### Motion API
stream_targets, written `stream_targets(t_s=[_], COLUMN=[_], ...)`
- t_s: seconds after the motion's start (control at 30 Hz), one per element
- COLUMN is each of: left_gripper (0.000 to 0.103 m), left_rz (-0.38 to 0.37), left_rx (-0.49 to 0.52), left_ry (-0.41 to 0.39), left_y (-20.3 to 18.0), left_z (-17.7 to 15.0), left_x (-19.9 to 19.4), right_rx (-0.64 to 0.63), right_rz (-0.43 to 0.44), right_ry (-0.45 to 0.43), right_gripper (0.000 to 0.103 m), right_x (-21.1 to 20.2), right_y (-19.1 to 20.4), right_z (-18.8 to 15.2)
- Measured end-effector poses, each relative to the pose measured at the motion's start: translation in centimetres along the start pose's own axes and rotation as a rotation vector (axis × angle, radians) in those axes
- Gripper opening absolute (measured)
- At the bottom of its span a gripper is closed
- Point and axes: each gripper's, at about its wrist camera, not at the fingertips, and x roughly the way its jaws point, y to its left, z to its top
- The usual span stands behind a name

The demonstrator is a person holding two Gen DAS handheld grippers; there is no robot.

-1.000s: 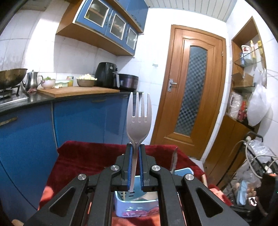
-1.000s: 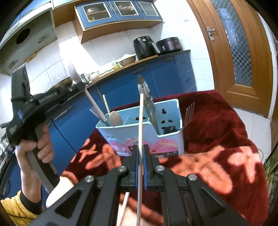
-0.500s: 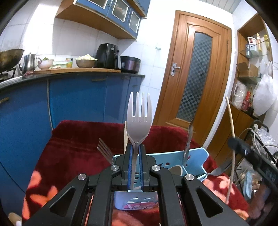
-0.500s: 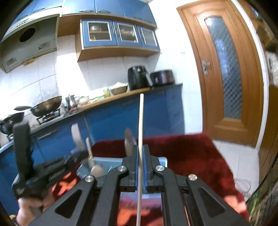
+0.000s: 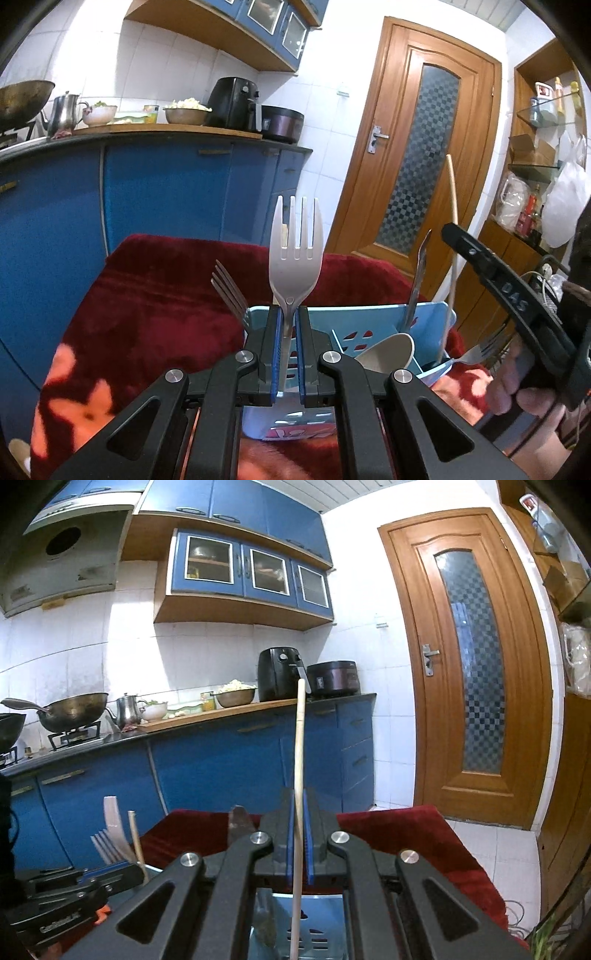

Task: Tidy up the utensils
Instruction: 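Lower the white fork into the caddy with the left tool while the right tool drops the chopstick in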

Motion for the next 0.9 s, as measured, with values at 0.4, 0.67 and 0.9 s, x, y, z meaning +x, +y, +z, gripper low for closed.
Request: stream_targets(t_s=[0.4,0.67,0.9], left_gripper=[0.007,0.007,0.007], left_rz=[0.015,0.018,0.022], left_rx=[0.013,0.017,0.016], left_ry=[-0.002,-0.004,-0.004], left_y=[-0.4,-0.4,-0.5], left_z=[-0.4,-0.5,-0.5], left_x=[0.3,0.2,0.1], right_rx=[-0.012,-0.005,-0.014], right_rz=[0.002,0.010,0.031], right_ry=[0.049,0.047,0.037], right_gripper=[0.007,0.007,0.007], right_x=[-0.1,-0.3,-0.2], right_y=[-0.3,-0.3,0.1], right_z=[-1.8,-1.9,-1.4])
